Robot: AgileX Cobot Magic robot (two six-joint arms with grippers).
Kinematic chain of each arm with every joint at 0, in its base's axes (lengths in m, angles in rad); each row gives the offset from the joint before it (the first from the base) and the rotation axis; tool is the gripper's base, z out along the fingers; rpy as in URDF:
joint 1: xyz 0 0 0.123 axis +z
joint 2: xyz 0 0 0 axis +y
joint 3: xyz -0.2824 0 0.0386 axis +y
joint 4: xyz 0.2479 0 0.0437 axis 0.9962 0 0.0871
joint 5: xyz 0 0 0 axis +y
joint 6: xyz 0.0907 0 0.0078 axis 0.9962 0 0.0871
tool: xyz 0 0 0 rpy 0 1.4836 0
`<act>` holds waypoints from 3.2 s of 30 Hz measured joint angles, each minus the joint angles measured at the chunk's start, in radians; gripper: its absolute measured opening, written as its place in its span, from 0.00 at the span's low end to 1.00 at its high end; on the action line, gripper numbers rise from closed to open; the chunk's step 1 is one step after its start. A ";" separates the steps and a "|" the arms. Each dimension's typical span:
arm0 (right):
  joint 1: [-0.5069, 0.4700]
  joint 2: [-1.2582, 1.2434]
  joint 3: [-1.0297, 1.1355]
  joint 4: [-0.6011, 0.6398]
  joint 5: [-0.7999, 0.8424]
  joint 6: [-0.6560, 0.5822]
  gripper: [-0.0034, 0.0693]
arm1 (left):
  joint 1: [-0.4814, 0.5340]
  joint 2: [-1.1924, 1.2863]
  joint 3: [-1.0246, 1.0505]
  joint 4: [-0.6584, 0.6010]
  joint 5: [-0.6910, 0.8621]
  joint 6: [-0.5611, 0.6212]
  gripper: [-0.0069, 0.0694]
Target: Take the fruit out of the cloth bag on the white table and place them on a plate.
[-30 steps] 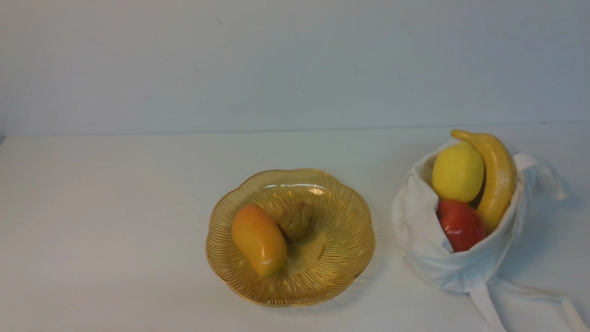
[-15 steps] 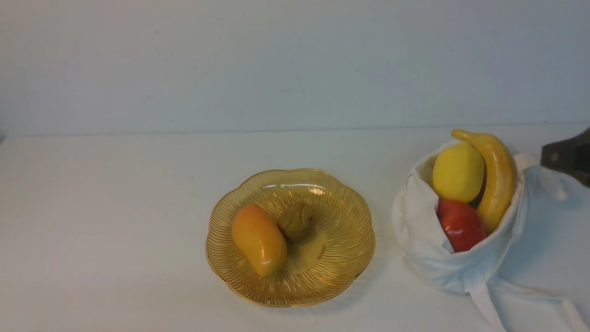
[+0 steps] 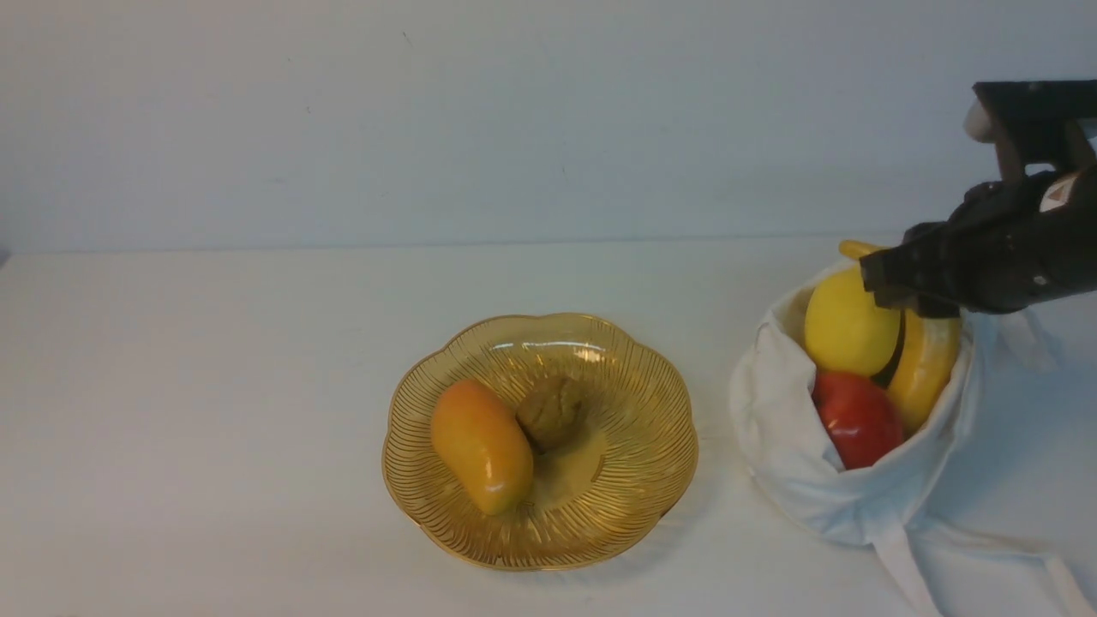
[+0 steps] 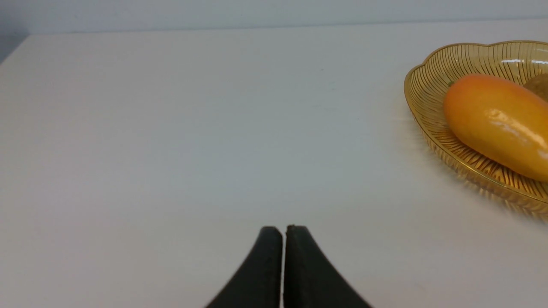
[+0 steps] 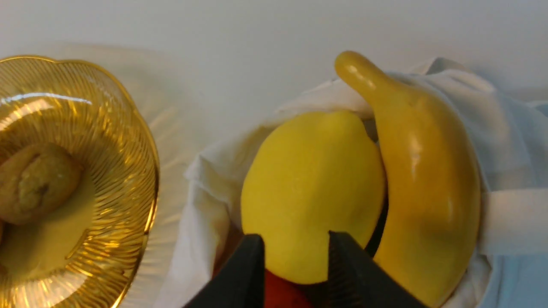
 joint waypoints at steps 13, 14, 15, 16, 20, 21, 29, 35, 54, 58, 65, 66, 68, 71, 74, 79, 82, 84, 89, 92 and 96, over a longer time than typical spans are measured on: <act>0.011 0.156 -0.019 -0.008 -0.077 0.042 0.90 | 0.000 0.000 0.000 0.000 0.000 0.000 0.08; 0.015 0.167 -0.020 -0.008 -0.087 0.042 0.90 | 0.000 0.000 0.000 0.000 0.000 0.000 0.08; 0.017 0.174 -0.021 -0.008 -0.094 0.042 0.90 | 0.000 0.000 0.000 0.000 0.000 0.000 0.08; 0.017 0.181 -0.022 -0.008 -0.099 0.042 0.90 | 0.000 0.000 0.000 0.000 0.000 0.000 0.08; 0.018 0.202 -0.024 -0.007 -0.122 0.042 0.90 | 0.000 0.000 0.000 0.000 0.000 0.000 0.08; 0.018 0.212 -0.026 -0.005 -0.137 0.042 0.88 | 0.000 0.000 0.000 0.000 0.000 0.000 0.08; 0.018 0.220 -0.026 -0.003 -0.153 0.053 0.79 | 0.000 0.000 0.000 0.000 0.000 0.000 0.08; 0.018 0.185 -0.026 -0.006 -0.103 0.053 0.79 | 0.000 0.000 0.000 0.000 0.000 0.000 0.08; 0.232 -0.102 -0.024 0.331 -0.044 -0.281 0.79 | 0.000 0.000 0.000 0.000 0.000 0.000 0.08; 0.335 -0.021 -0.024 0.394 -0.090 -0.370 0.79 | 0.000 0.000 0.000 0.000 0.000 0.000 0.08; 0.399 0.189 -0.024 0.465 -0.128 -0.387 0.79 | 0.000 0.000 0.000 0.000 0.000 0.000 0.08; 0.400 0.208 -0.024 0.468 -0.129 -0.387 0.79 | 0.000 0.000 0.000 0.000 0.000 0.000 0.08; 0.400 0.250 -0.024 0.481 -0.134 -0.387 0.79 | 0.000 0.000 0.000 0.000 0.000 0.000 0.08; 0.400 0.287 -0.024 0.495 -0.139 -0.375 0.79 | 0.000 0.000 0.000 0.000 0.000 0.000 0.08; 0.400 0.306 -0.024 0.500 -0.141 -0.345 0.79 | 0.000 0.000 0.000 0.000 0.000 0.000 0.08; 0.400 0.309 -0.024 0.500 -0.143 -0.326 0.85 | 0.000 0.000 0.000 0.000 0.000 0.000 0.08; 0.400 0.309 -0.024 0.500 -0.143 -0.326 0.91 | 0.000 0.000 0.000 0.000 0.000 0.000 0.08; 0.400 0.309 -0.024 0.500 -0.141 -0.326 0.92 | 0.000 0.000 0.000 0.000 0.000 0.000 0.08; 0.400 0.275 -0.025 0.478 -0.104 -0.325 0.90 | 0.000 0.000 0.000 0.000 0.000 0.000 0.08; 0.397 0.213 -0.038 0.427 -0.048 -0.299 0.83 | 0.000 0.000 0.000 0.000 0.000 0.000 0.08; 0.358 0.026 -0.096 0.256 0.172 -0.137 0.47 | 0.000 0.000 0.000 0.000 0.000 0.000 0.08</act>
